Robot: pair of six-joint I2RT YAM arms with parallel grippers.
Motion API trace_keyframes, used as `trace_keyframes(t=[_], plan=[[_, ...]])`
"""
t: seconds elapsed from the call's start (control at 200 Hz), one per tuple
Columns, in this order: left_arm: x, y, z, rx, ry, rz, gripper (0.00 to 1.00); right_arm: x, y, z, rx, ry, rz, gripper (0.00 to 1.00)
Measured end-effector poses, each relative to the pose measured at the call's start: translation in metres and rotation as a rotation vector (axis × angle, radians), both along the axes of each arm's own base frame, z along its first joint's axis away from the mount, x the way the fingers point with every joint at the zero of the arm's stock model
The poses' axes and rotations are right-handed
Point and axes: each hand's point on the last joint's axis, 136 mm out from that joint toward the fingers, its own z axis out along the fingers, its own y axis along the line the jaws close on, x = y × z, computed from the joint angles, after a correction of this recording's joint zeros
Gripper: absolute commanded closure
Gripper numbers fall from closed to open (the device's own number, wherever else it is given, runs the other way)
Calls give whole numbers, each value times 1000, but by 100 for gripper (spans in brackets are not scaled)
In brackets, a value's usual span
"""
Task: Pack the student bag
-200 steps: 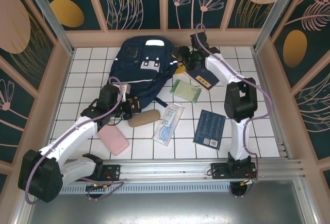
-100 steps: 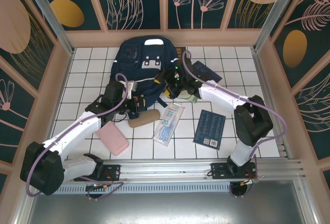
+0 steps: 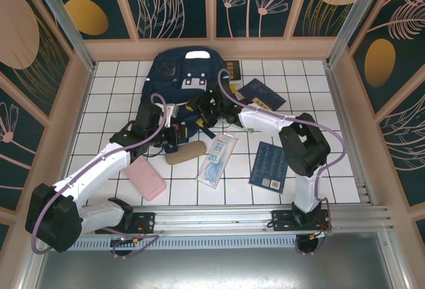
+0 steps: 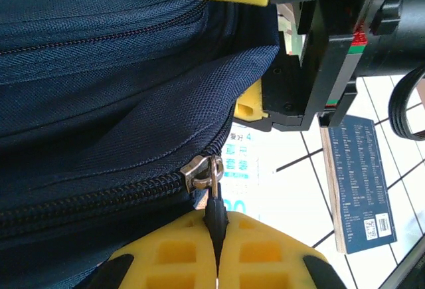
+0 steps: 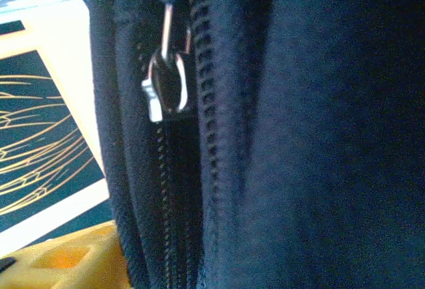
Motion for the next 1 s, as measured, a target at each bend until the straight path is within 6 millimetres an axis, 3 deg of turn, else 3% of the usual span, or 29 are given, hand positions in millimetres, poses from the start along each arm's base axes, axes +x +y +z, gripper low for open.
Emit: trace_keyframes(t=[0.045,0.105,0.2,1.001], plan=[[0,1,0,6,1,5,100,1,4,-3,0,7,-2,60],[0,3,-1,17,2,12,100,3,8,-5,1,10,1,79],[0,7,-2,32,0,25,100,4,10,-5,3,17,-5,100],[-10,33,15,153,-70,82,100,8,-2,5,2,15,-8,100]])
